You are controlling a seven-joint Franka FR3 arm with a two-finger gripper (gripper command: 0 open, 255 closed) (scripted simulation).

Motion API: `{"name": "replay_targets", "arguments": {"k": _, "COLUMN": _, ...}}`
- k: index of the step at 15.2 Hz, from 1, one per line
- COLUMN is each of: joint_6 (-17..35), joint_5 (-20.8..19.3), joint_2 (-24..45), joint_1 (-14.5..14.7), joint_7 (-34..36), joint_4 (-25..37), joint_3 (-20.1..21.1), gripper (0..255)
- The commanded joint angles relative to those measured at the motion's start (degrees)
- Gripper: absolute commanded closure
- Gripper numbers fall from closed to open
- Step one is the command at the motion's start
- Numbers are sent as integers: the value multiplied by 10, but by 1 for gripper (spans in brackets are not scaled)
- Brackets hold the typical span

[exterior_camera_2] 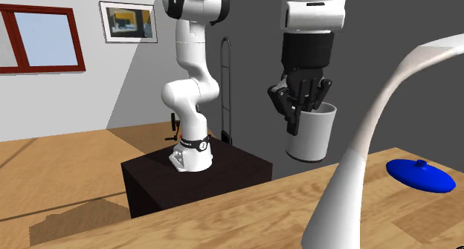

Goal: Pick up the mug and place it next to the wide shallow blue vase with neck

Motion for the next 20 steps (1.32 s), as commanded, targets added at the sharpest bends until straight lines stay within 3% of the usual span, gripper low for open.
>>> {"name": "replay_targets", "arguments": {"k": 1, "joint_6": -7, "joint_5": 8, "joint_2": 25, "joint_1": 11, "joint_7": 21, "joint_4": 32, "joint_3": 11, "gripper": 255}}
{"name": "replay_targets", "arguments": {"k": 11, "joint_6": -59, "joint_5": 38, "joint_2": 178, "joint_1": 54, "joint_7": 112, "joint_4": 242, "joint_3": 51, "gripper": 255}}
{"name": "replay_targets", "arguments": {"k": 14, "joint_6": -90, "joint_5": 45, "joint_2": 242, "joint_1": 63, "joint_7": 139, "joint_4": 339, "joint_3": 61, "gripper": 255}}
{"name": "replay_targets", "arguments": {"k": 17, "joint_6": -139, "joint_5": 54, "joint_2": 327, "joint_1": 68, "joint_7": 168, "joint_4": 476, "joint_3": 71, "gripper": 255}}
{"name": "replay_targets", "arguments": {"k": 18, "joint_6": -146, "joint_5": 54, "joint_2": 337, "joint_1": 68, "joint_7": 171, "joint_4": 494, "joint_3": 72, "gripper": 255}}
{"name": "replay_targets", "arguments": {"k": 20, "joint_6": -124, "joint_5": 53, "joint_2": 328, "joint_1": 71, "joint_7": 169, "joint_4": 462, "joint_3": 72, "gripper": 255}}
